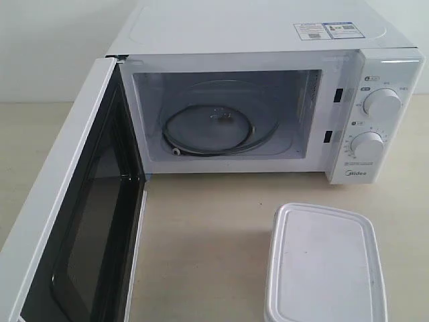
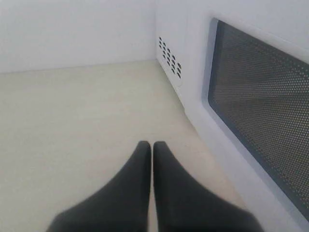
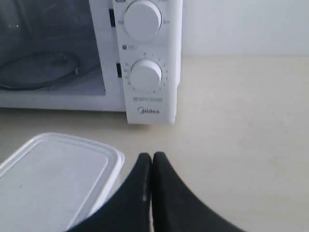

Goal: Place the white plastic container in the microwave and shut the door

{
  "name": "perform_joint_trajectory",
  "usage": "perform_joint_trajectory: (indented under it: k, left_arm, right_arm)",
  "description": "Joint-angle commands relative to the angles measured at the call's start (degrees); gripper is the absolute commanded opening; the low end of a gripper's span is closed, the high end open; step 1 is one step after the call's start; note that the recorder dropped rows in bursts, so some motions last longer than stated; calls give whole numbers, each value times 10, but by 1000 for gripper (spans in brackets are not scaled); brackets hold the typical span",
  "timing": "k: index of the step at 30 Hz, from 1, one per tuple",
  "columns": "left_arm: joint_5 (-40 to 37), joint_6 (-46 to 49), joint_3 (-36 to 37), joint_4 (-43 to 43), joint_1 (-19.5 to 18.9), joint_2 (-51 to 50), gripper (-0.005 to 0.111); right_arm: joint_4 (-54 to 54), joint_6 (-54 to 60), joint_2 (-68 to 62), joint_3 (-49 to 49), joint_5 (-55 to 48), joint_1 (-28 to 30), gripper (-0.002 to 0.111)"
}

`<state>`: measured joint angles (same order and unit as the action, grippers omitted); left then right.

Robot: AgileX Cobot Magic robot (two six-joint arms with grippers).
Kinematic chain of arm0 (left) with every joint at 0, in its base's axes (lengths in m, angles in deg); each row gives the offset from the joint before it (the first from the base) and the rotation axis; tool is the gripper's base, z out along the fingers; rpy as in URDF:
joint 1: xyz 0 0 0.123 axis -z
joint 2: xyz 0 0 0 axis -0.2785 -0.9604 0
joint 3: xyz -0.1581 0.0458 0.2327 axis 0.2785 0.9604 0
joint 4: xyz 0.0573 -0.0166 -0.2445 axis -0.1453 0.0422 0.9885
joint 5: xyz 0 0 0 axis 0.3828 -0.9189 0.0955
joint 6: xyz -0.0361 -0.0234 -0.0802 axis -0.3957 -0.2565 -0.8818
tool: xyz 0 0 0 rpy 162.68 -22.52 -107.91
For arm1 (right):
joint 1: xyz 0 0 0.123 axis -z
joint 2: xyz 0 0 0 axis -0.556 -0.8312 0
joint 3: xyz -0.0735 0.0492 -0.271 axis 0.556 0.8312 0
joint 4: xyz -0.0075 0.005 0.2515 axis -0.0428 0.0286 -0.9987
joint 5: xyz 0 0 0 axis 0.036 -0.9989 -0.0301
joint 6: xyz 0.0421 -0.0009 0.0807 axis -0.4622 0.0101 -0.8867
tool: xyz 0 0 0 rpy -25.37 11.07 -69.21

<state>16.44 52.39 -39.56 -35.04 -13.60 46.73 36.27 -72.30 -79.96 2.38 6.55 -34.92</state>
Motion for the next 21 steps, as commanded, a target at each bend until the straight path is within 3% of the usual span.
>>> perform_joint_trajectory:
  k: [1, 13, 16, 21]
  left_arm:
    - [-1, -6, 2, -1, -2, 2, 4]
    - [-1, -6, 2, -1, -2, 2, 4]
    - [-1, -6, 2, -1, -2, 2, 4]
    - [-1, -6, 2, -1, -2, 2, 4]
  right_arm:
    - [4, 17, 3, 0, 91, 3, 0]
    - [1, 6, 3, 0, 308, 3, 0]
    - [0, -26, 3, 0, 428, 3, 0]
    - [0, -187, 3, 0, 691, 0, 0]
